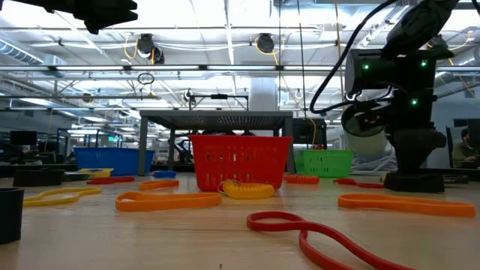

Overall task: Pick & Place Office Desk Supplies
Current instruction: Put the yellow crayon box into the green basket

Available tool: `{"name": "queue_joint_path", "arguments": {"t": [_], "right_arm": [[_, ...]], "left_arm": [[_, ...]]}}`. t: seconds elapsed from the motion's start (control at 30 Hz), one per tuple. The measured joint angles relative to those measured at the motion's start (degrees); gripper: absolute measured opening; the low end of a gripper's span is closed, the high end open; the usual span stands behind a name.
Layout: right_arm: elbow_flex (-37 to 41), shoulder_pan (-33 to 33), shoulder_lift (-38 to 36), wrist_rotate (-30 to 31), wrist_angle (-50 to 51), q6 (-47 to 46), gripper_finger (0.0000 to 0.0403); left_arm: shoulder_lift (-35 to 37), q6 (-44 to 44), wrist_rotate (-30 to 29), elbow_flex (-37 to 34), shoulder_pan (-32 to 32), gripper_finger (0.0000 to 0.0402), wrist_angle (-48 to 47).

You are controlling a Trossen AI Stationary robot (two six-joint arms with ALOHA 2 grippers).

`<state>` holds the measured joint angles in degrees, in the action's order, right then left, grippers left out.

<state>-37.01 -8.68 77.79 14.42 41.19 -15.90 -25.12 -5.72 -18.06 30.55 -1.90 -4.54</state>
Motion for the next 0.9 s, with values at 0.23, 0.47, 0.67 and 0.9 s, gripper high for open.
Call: {"name": "queue_joint_path", "arguments": {"t": [0.23,0.47,0.67,0.9], "right_arm": [[0.1,-0.5,-1.2,-3.3,-2.5,0.5,0.0116],[0.2,-1.5,-1.7,-7.5,-3.3,0.8,0.0116],[0.2,-1.5,-1.7,-10.0,-4.8,1.2,0.0116],[0.2,-1.6,-1.7,-13.0,-6.9,2.0,0.0113]], "left_arm": [[0.0,0.0,0.0,0.0,0.0,0.0200,0.0],[0.0,0.0,0.0,0.0,0.0,0.0200,0.0],[0.0,0.0,0.0,0.0,0.0,0.0200,0.0],[0.0,0.0,0.0,0.0,0.0,0.0200,0.0]]}}
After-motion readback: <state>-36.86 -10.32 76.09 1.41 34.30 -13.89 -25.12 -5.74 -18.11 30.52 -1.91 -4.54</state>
